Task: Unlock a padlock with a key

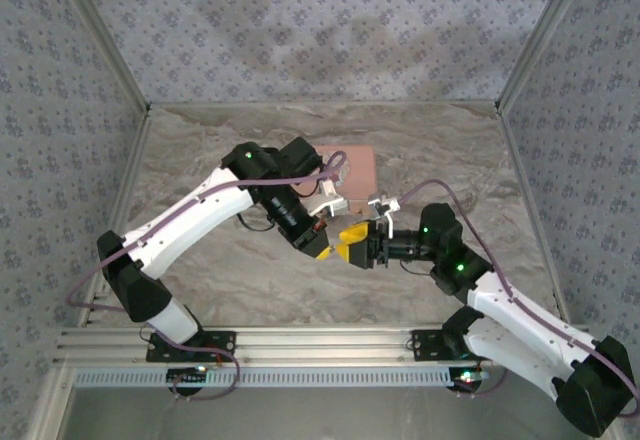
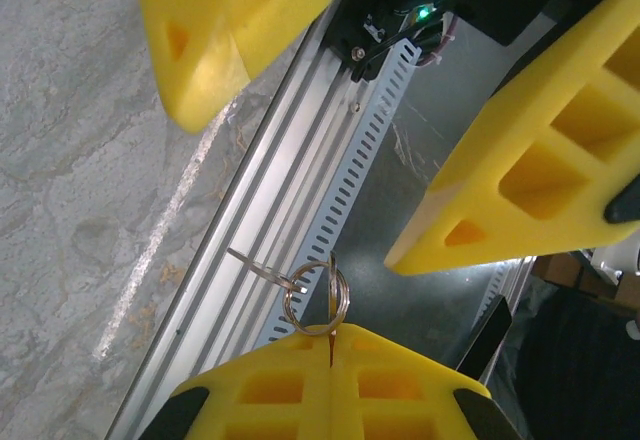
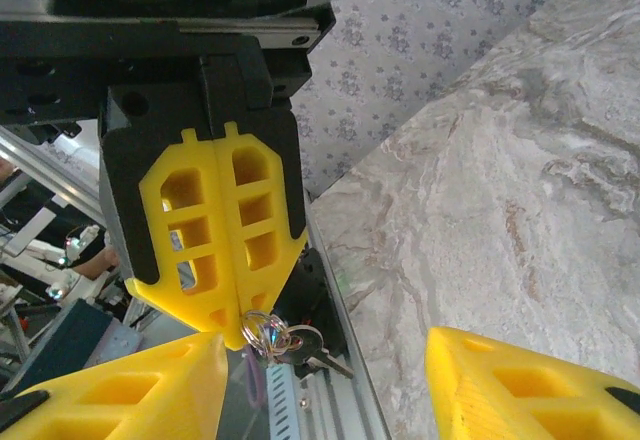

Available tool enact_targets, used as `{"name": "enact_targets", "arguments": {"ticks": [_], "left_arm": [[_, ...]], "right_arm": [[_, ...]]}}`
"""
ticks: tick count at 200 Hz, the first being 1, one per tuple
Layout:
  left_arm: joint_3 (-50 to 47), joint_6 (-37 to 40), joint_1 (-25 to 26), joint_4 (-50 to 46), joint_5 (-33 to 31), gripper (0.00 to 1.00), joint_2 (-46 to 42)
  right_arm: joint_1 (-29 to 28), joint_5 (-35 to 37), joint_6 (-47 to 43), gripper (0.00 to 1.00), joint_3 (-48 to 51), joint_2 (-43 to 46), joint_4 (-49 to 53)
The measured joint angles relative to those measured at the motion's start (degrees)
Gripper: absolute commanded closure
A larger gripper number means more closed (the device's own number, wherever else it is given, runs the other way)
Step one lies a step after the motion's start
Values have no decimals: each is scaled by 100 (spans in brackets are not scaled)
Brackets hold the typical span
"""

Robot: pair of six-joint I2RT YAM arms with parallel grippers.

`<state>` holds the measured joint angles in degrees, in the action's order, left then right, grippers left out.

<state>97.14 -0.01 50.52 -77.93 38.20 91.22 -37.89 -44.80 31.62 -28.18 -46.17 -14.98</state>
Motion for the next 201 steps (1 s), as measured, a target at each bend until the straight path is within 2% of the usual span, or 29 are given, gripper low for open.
{"name": "enact_targets", "arguments": {"ticks": [50,99,161,201], "left_arm": [[-2,0,0,13,39,100,0],[-2,-2,-13,22,111,100,0],[-22,0,-39,254,55,100,0],[-46,0,-37,264,153,100,0]], "right_arm": [[-219,2,-105,49,-140,-225,22],[-291,131,-302,71,-439,-387,179],[-323,756,-610,75,-584,-76,870],[-46,1217,-614,70,-542,225,1311]]}}
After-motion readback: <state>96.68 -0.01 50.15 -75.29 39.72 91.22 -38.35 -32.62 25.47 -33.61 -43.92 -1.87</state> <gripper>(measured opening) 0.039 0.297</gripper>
